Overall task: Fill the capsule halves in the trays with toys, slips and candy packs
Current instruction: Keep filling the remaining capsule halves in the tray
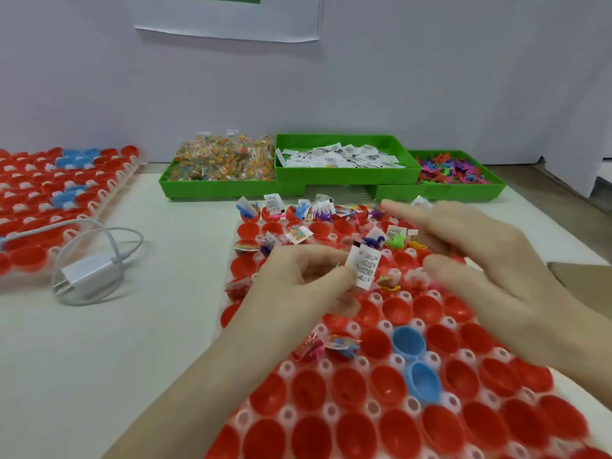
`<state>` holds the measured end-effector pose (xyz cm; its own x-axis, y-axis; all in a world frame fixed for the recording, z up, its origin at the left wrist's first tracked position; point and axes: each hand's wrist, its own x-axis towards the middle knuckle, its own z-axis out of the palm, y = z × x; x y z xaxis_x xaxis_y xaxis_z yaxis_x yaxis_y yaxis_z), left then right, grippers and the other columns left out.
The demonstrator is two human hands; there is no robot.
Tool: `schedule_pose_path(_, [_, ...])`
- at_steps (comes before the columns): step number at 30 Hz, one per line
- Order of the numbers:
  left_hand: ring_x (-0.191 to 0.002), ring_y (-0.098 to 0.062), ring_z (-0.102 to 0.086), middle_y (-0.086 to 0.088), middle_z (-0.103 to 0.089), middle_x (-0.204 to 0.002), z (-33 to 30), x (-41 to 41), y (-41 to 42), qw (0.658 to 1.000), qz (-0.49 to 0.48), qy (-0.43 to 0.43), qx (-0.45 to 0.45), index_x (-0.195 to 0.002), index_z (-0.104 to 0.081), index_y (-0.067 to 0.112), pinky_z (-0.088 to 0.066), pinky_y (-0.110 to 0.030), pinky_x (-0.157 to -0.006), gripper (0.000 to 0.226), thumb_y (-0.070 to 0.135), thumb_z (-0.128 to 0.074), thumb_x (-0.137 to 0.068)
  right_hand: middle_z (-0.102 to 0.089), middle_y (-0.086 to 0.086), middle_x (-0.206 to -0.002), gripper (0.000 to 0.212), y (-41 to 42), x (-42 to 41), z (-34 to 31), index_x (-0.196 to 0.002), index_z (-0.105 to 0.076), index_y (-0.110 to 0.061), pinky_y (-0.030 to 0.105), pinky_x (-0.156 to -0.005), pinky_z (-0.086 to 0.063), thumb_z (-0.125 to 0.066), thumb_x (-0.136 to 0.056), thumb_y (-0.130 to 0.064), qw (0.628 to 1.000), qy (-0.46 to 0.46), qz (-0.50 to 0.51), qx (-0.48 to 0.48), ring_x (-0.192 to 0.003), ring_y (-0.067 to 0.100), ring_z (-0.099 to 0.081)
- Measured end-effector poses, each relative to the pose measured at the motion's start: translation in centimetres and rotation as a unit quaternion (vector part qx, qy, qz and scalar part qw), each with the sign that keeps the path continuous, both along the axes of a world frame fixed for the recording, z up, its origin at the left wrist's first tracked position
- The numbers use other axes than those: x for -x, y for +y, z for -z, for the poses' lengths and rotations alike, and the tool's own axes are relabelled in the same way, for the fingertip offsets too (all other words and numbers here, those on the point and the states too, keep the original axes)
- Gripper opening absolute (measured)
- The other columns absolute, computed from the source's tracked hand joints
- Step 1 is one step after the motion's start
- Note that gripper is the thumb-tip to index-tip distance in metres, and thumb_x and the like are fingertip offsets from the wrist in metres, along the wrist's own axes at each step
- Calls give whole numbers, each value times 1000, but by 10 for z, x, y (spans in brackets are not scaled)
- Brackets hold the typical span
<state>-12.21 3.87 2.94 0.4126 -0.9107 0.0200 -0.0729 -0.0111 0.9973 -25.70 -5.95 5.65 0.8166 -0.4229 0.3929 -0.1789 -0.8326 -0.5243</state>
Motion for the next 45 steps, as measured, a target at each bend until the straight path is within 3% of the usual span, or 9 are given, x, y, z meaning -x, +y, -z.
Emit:
schedule_pose_path(3, [-51, -4, -62, 8, -64, -53, 4, 6, 5, 1000, 23, -15, -4, -70, -68, 24, -51, -14, -55, 28, 4, -56, -86, -43, -2, -44, 40, 0, 3, -2, -104, -57, -25, 17, -49, -27, -43, -70, -10, 925, -83, 19, -370, -47, 7, -32])
schedule_pose_path(7, [-53, -3, -62, 9, -66, -58, 5, 15, 9, 998, 61, -13, -8, -83, -68, 21, -54, -16, -58, 22, 5, -54, -88, -57, -1, -56, 26, 13, 15, 6, -109, -57, -17, 14, -51, -38, -47, -86, -13, 852, -177, -17, -493, -53, 6, -43])
schedule_pose_path(10, [-52, -2, -62, 9, -66, -58, 4, 20, 11, 998, 65, -19, 0, -88, -68, 19, -52, -14, -56, 19, 5, -54, -89, -70, -1, -71, 31, 18, 19, 14, -100, -70, -19, 11, -61, -48, -70, -68, -20, 874, -199, -39, -442, -61, 3, -59])
schedule_pose_path(12, [-54, -3, -62, 9, -65, -58, 5, 23, 12, 997, 69, -38, 6, -91, -69, 16, -52, -14, -56, 16, 7, -55, -89, -73, 0, -75, 34, 20, 18, 17, -90, -73, -25, 11, -61, -50, -66, -58, -31, 887, -214, -19, -409, -66, 4, -67])
schedule_pose_path(19, [-51, -1, -61, 13, -63, -55, 3, 23, 16, 996, 71, -52, 20, -88, -68, 19, -50, -12, -54, 17, 8, -55, -89, -71, -3, -76, 29, 26, 18, 16, -88, -73, -27, 12, -64, -52, -58, -65, -16, 899, -221, -15, -378, -73, 11, -70])
schedule_pose_path(23, [-52, -1, -60, 13, -64, -56, 0, 20, 16, 994, 81, -71, 31, -87, -67, 22, -50, -13, -55, 15, 13, -56, -88, -71, -9, -70, 16, 29, 20, 11, -68, -75, -28, 11, -61, -50, -68, -54, -27, 914, -225, -17, -338, -64, 4, -67])
schedule_pose_path(28, [-51, -1, -59, 9, -60, -55, -7, 15, 17, 988, 114, -83, 63, -91, -67, 23, -48, -13, -55, 13, 22, -57, -82, -72, -5, -68, 23, 25, 18, 11, -72, -75, -27, 12, -61, -50, -70, -50, -32, 923, -198, 6, -329, -66, 6, -65])
schedule_pose_path(39, [-65, -1, -67, 12, -68, -64, 2, -2, 7, 981, 145, -130, -13, -92, -69, 20, -54, -14, -66, 25, -1, -57, -85, -73, -5, -72, 17, 21, 8, 31, -75, -73, -18, 12, -60, -51, -70, -58, -17, 928, -186, 20, -323, -68, 6, -69])
schedule_pose_path(45, [-94, 5, -61, 18, -67, -95, 15, -5, 9, 951, 25, -303, -54, -112, -66, 22, -48, -19, -89, 41, 32, -72, -73, -73, -6, -72, 25, 15, 13, 49, -74, -70, -25, 13, -61, -52, -75, -67, -1, 949, -121, 86, -279, -67, 8, -69])
